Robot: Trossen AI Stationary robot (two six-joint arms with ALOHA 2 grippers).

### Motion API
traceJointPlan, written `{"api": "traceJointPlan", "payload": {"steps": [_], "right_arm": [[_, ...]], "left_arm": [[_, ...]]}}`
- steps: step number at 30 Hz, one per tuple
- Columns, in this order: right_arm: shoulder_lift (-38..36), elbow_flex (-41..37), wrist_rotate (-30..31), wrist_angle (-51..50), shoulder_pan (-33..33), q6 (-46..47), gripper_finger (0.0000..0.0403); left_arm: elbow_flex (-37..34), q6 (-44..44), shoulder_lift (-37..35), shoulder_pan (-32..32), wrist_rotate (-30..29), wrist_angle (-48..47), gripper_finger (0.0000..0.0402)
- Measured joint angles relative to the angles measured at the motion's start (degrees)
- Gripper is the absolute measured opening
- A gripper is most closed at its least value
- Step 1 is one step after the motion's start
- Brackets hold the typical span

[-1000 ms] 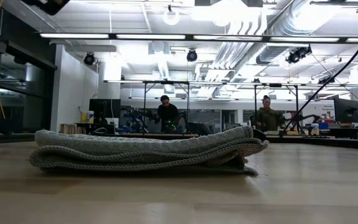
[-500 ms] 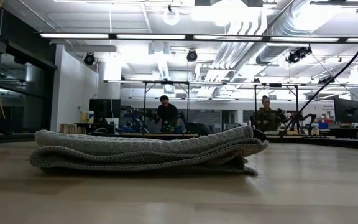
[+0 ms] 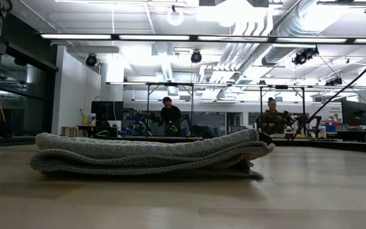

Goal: Fold microfiber towels
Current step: Return to Home Position

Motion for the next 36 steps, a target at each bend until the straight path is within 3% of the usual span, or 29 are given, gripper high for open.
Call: {"api": "traceJointPlan", "payload": {"steps": [5, 16, 36], "right_arm": [[-7.22, -5.27, -1.92, 5.64, 0.04, -0.79, 0.0002], [-23.97, -32.15, -10.52, 34.99, 0.05, -0.28, 0.0002], [-51.33, -51.10, -10.51, 40.91, 0.06, 0.77, 0.0002]], "left_arm": [[-6.17, -0.10, -4.33, -1.77, -0.13, 5.00, 0.0024], [-7.84, 1.54, -6.84, -1.64, -0.17, 5.52, 0.0024], [-7.84, 1.25, -6.84, -1.64, -0.17, 4.11, 0.0024]]}}
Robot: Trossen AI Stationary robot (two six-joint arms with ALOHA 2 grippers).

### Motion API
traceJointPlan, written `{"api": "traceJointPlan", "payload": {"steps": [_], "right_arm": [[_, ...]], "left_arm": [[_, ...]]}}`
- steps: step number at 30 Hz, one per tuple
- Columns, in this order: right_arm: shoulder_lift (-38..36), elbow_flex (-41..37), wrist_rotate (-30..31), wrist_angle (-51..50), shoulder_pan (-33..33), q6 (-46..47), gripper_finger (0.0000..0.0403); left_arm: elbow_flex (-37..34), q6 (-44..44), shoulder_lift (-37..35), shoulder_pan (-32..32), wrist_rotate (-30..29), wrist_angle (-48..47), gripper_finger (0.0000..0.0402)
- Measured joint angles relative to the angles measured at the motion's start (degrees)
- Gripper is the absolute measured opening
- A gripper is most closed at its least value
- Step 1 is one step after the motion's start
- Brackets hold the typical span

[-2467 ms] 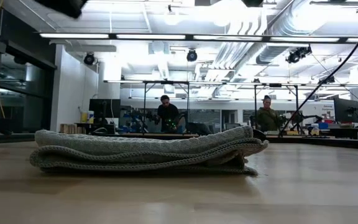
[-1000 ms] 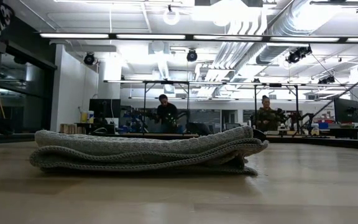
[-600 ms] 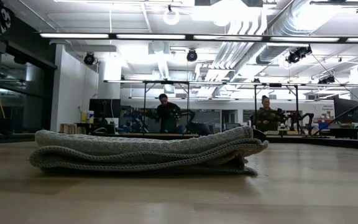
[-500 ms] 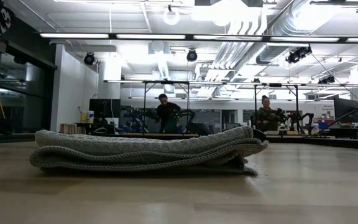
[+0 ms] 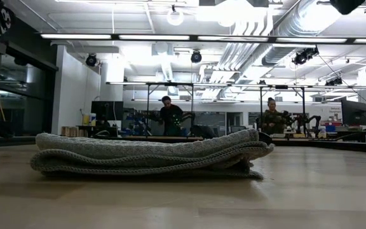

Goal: Fold microfiber towels
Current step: Return to Home Position

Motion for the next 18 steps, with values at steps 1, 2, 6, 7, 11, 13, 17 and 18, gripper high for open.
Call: {"api": "traceJointPlan", "payload": {"steps": [1, 2, 6, 7, 11, 13, 17, 18], "right_arm": [[-0.92, -0.59, -0.01, 0.02, -0.01, 0.02, 0.0002], [-1.91, -1.22, -0.02, -0.08, 0.01, 0.19, 0.0002], [-6.49, -4.41, -0.02, -0.04, 0.01, 0.44, 0.0002], [-7.70, -5.34, -0.01, 0.00, 0.01, 0.50, 0.0002], [-11.58, -8.16, -0.02, 0.13, 0.00, 0.59, 0.0002], [-12.88, -9.21, -0.04, 0.01, 0.00, 0.82, 0.0002], [-14.13, -9.29, -0.04, -2.71, 0.01, 1.54, 0.0002], [-14.12, -9.29, -0.10, -3.47, 0.01, 1.50, 0.0002]], "left_arm": [[0.00, 0.00, 0.00, 0.00, 0.00, 0.00, 0.0024], [0.00, -0.02, 0.02, 0.00, 0.00, -0.01, 0.0024], [0.00, -0.55, 0.02, 0.00, 0.08, -0.02, 0.0024], [0.00, -0.84, 0.02, 0.00, 0.14, -0.02, 0.0024], [0.00, -1.29, 0.02, 0.00, 0.15, -0.02, 0.0024], [0.00, -1.29, 0.02, 0.00, 0.15, -0.02, 0.0024], [0.00, -1.29, 0.02, 0.00, 0.15, -0.01, 0.0024], [0.00, -1.29, 0.02, 0.02, 0.15, 0.00, 0.0024]]}}
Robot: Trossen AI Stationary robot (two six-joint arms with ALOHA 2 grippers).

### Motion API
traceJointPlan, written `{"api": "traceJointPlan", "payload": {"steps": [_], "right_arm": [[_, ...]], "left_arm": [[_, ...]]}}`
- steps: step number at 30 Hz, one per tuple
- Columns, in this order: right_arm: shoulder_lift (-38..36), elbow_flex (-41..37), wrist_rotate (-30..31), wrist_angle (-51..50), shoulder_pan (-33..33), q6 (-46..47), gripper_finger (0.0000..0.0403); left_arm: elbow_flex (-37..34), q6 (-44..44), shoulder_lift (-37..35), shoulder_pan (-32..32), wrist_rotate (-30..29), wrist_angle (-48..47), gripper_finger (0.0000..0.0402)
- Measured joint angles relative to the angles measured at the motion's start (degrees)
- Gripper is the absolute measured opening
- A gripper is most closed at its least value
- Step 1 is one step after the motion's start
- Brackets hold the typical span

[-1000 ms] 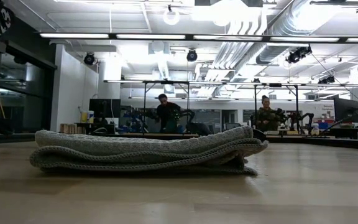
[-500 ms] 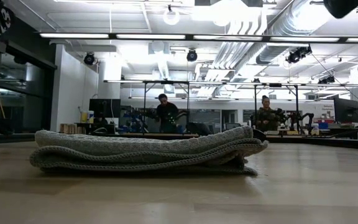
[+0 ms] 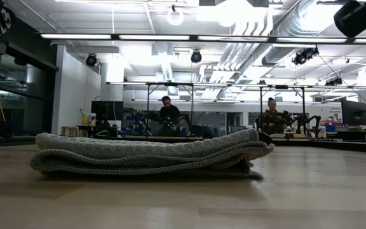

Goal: Fold microfiber towels
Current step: Return to Home Position

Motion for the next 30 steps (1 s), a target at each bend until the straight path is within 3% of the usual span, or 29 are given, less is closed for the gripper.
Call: {"api": "traceJointPlan", "payload": {"steps": [14, 18, 21, 30], "right_arm": [[-0.04, -0.04, -1.37, -24.52, -0.02, -4.98, 0.0002], [-0.06, -0.07, 1.13, -30.45, -0.02, -6.83, 0.0002], [-0.06, -0.07, 3.21, -31.09, -0.07, -9.39, 0.0002], [0.07, -0.11, -0.17, -32.01, -0.02, -10.59, 0.0002]], "left_arm": [[0.00, -0.02, 0.17, -0.02, -0.02, -0.02, 0.0024], [0.00, -0.02, 0.17, -0.01, -0.02, -0.02, 0.0024], [0.00, -0.02, 0.17, 0.00, -0.04, -0.02, 0.0024], [0.00, -0.02, 0.17, 0.00, 0.46, 0.00, 0.0024]]}}
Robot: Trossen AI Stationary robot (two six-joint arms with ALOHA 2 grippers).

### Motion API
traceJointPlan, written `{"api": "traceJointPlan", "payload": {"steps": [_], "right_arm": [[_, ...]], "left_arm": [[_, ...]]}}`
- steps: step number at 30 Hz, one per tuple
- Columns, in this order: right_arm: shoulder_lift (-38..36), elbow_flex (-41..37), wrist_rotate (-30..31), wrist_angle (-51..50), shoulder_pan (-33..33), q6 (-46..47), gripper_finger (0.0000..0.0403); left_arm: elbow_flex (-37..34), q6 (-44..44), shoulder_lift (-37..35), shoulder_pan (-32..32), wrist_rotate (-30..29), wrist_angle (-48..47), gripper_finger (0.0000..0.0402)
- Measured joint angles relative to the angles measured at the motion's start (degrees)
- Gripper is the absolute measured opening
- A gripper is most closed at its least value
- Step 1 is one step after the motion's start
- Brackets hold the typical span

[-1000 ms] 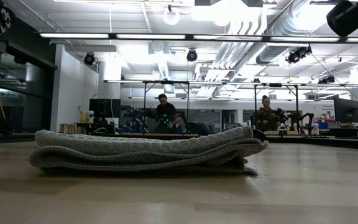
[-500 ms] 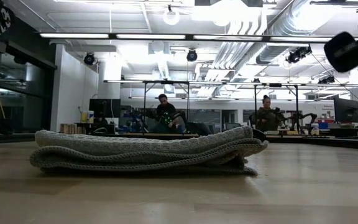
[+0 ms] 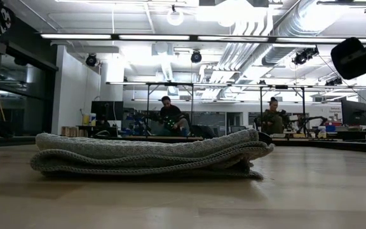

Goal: Fold microfiber towels
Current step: Return to Home Position

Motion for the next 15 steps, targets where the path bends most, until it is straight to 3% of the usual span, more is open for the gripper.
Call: {"api": "traceJointPlan", "payload": {"steps": [15], "right_arm": [[0.40, -0.07, 0.04, 0.03, 0.00, 0.24, 0.0002]], "left_arm": [[0.00, 0.13, 0.00, 0.00, 0.02, 0.45, 0.0024]]}}
